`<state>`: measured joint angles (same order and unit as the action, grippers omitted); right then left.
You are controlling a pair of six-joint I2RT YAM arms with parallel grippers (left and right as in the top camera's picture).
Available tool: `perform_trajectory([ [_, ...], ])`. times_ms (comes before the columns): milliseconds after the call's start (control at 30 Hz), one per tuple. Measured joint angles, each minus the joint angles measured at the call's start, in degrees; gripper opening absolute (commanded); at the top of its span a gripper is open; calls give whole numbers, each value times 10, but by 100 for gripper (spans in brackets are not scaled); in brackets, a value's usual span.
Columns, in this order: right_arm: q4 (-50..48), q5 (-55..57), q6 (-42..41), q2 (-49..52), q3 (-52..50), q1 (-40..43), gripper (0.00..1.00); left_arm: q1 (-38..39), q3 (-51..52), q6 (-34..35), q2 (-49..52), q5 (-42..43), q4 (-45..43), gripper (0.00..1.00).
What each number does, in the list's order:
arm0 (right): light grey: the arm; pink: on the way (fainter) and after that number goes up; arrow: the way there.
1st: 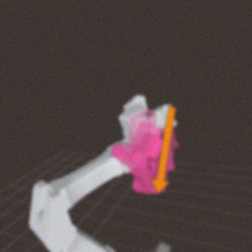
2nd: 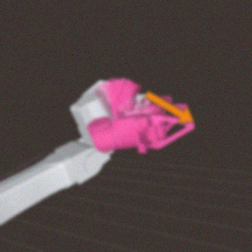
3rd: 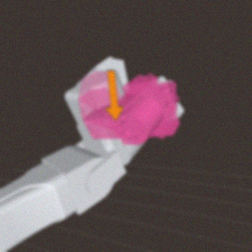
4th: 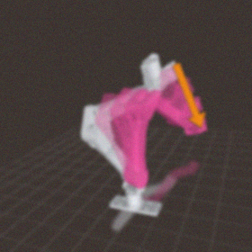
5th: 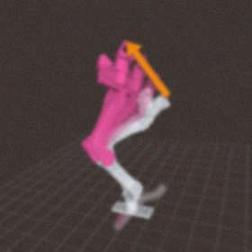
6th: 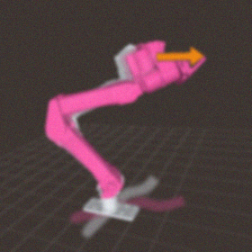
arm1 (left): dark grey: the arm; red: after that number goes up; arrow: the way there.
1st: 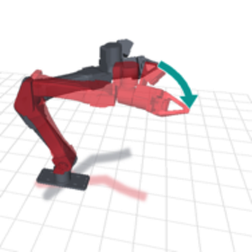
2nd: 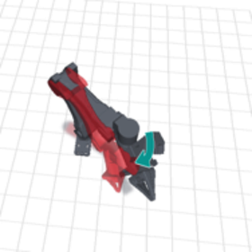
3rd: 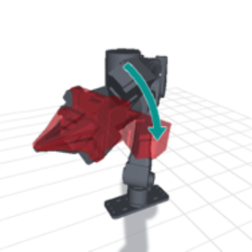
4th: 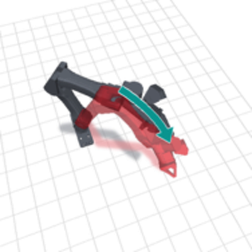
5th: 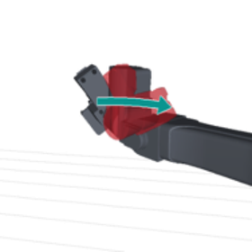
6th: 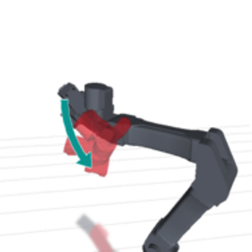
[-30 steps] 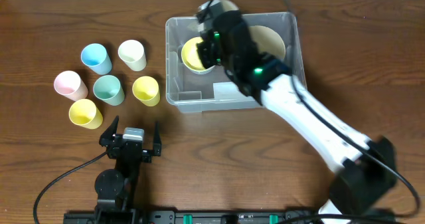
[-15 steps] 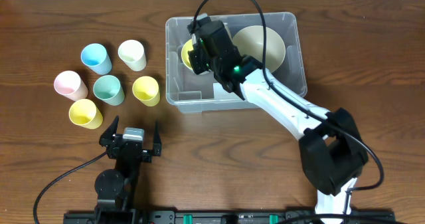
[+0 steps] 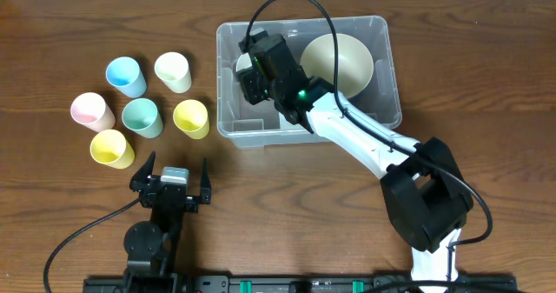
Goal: Pack container
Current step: 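Carry the white bowl into the bin and set it on the yellow bowl, then release the white bowl and retract the right gripper to the right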
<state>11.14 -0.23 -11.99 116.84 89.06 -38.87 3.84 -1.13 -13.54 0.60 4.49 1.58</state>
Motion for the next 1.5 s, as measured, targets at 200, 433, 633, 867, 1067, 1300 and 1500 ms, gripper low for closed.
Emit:
perform_trajectory([
  [200, 4, -3, 0, 0, 0, 0, 59, 0, 0, 0, 0, 0, 0, 98],
  [433, 92, -12, 0, -36, 0, 0, 61, 0, 0, 0, 0, 0, 0, 98],
  [633, 205, 4, 0, -179, 0, 10, 67, 0, 0, 0, 0, 0, 0, 98],
  [867, 322, 59, -3, -326, 7, 105, 76, 0, 0, 0, 0, 0, 0, 98],
  [1067, 401, 80, -6, -355, 7, 240, 82, 0, 0, 0, 0, 0, 0, 98],
  [1300, 437, 85, -18, -342, 7, 386, 96, 0, 0, 0, 0, 0, 0, 98],
  [1500, 436, 87, -50, -302, 7, 457, 99, 0, 0, 0, 0, 0, 0, 98],
])
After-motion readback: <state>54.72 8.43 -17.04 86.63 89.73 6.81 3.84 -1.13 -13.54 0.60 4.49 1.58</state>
